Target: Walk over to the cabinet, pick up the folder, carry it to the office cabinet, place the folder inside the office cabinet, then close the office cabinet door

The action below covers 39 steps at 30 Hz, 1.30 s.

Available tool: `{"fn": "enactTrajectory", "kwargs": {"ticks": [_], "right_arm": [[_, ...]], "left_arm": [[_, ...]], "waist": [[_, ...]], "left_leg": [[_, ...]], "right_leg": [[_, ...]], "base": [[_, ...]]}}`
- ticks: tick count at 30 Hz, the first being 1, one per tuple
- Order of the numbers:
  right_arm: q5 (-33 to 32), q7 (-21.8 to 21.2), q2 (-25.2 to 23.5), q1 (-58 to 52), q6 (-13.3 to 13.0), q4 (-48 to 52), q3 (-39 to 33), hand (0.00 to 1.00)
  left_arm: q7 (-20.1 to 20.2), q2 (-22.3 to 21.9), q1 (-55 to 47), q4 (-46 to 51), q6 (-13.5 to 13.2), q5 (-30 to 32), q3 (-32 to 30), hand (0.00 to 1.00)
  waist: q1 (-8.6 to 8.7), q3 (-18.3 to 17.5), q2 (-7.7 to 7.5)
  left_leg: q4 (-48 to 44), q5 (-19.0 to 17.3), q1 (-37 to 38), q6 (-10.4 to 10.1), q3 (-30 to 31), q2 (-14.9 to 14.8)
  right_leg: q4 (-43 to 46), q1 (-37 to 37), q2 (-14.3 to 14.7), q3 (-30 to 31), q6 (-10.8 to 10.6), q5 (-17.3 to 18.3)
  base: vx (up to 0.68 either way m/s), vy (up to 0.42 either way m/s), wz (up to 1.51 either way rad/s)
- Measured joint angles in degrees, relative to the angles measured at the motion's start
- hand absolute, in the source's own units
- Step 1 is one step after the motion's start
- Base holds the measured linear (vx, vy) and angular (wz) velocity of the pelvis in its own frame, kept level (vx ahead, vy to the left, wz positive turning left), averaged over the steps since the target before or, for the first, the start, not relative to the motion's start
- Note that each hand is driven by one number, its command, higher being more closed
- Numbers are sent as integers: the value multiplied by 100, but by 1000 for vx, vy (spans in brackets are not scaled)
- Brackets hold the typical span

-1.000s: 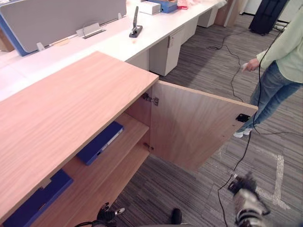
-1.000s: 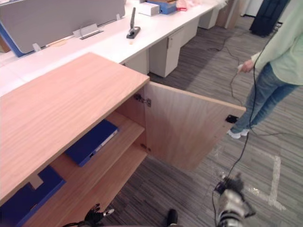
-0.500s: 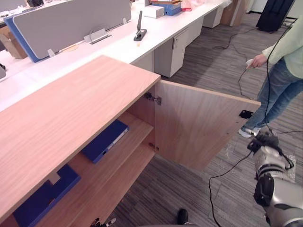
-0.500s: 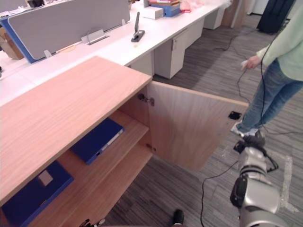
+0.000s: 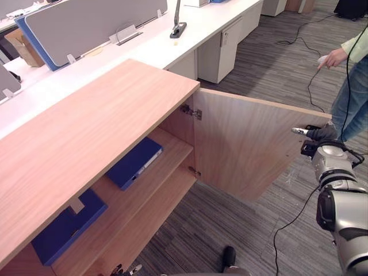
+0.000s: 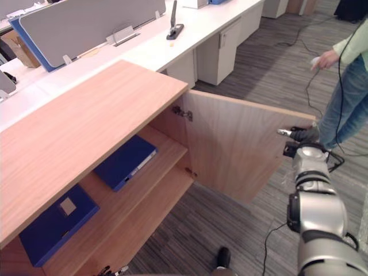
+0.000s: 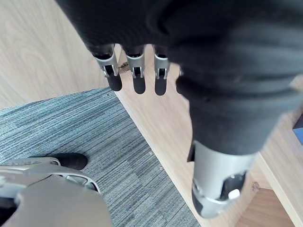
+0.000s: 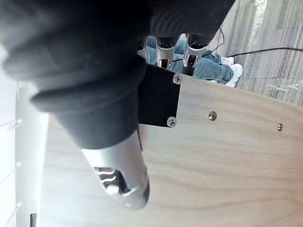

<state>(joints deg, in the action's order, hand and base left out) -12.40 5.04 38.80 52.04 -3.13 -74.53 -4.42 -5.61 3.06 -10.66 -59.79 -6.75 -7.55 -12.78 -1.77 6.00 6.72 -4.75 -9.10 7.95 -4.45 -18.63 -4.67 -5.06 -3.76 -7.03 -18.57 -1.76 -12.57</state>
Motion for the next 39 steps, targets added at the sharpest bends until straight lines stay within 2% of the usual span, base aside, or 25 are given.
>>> {"fn": "enactTrajectory", "kwargs": {"ticks": [5, 8, 12, 16, 20, 22, 25, 28, 30, 31, 32, 33, 35, 39], "right_arm": [[20, -43, 80, 23, 0, 242, 618, 0], [70, -65, 85, 5, 20, 788, 1183, 0], [255, -108, 276, -677, 72, 2331, 2040, 0], [633, -486, 807, -1350, 66, 3902, 3093, 0], [1109, -1301, 1408, -1832, -48, 5672, 4303, 0], [1169, -1836, 1617, -2057, -347, 6635, 5007, 0], [1313, -2396, 1399, -2342, -673, 7527, 5701, 0], [1353, -3148, 1311, -2732, -930, 8271, 6332, 0], [1347, -3396, 1319, -2994, -954, 8508, 6357, 0], [1324, -3555, 1469, -3148, -952, 8721, 6347, 0], [1298, -3633, 1552, -3204, -952, 8804, 6321, 0], [1285, -3682, 1589, -3240, -951, 8821, 6296, 0], [1281, -3757, 1648, -3336, -925, 8793, 6145, 0], [1315, -3851, 1649, -3391, -899, 8765, 5948, 0]], "left_arm": [[10, 3, 37, 22, -5, 23, 30, 0], [15, 4, 42, 21, -7, 55, 40, 0], [25, 6, 39, 22, -49, 104, 44, 0], [25, -1, 58, 28, -130, 122, -22, 0], [5, -8, 141, 26, -162, 133, -328, 0], [-2, -18, 136, 20, -159, 165, -478, 0], [-18, -31, 159, 22, -155, 330, -691, 0], [-20, -43, 155, 21, -141, 406, -1131, 0], [-24, -22, 52, 21, -113, 432, -1399, 0], [-27, -9, -122, 7, -78, 435, -1539, 0], [-29, 26, -132, -1, -74, 442, -1574, 0], [-29, 68, -112, -46, -66, 449, -1575, 0], [-27, 62, -71, -46, -31, 451, -1576, 0], [-24, 55, 95, -32, -33, 450, -1574, 0]], "waist": [[24, 182, 11], [143, 289, 37], [291, 322, 76], [479, 303, 91], [528, 225, 92], [513, 64, 64], [365, -167, -14], [187, -160, -137], [187, -176, -265], [156, -283, -241], [192, -313, -381], [209, -325, -456], [104, -386, -484], [74, -386, -484]], "left_leg": [[-69, -4, -19, -1, 1, -44], [-172, -32, -136, -45, -71, -133], [-224, -45, -113, -189, -209, -362], [-266, 11, -95, -286, -245, -549], [-252, 139, -110, -280, -256, -665], [-250, 173, -178, -260, -240, -746], [-139, 170, -290, -259, -234, -794], [-55, 149, -296, -253, -220, -766], [-46, 125, -311, -270, -255, -739], [39, 116, -400, -235, -284, -846], [56, 126, -410, -265, -254, -790], [38, 136, -406, -284, -254, -737], [-22, 144, -421, -276, -265, -768], [-65, 140, -481, -266, -252, -765]], "right_leg": [[-28, -5, 38, 25, -2, 34], [-28, -122, 114, 113, 10, 40], [-28, -207, 371, 287, 133, 84], [-26, -267, 619, 408, 300, 128], [-25, -331, 786, 491, 385, 162], [-25, -378, 859, 475, 437, 203], [-25, -537, 935, 439, 459, 219], [-26, -551, 902, 394, 456, 216], [-26, -583, 885, 379, 450, 220], [62, -730, 911, 343, 371, 282], [258, -798, 834, 382, 531, 159], [199, -765, 836, 380, 595, 145], [18, -689, 908, 400, 591, 85], [19, -717, 899, 399, 600, 77]], "base": [[-82, -9, -4], [-87, -39, -18], [-7, -60, -32], [23, -98, -33], [9, -95, -15], [-3, -110, 6], [-34, -66, 8], [-59, -18, 9], [-34, 9, -14], [34, 59, -19], [61, 57, -8], [73, 37, 6], [78, -35, -8], [76, -4, 0]]}}
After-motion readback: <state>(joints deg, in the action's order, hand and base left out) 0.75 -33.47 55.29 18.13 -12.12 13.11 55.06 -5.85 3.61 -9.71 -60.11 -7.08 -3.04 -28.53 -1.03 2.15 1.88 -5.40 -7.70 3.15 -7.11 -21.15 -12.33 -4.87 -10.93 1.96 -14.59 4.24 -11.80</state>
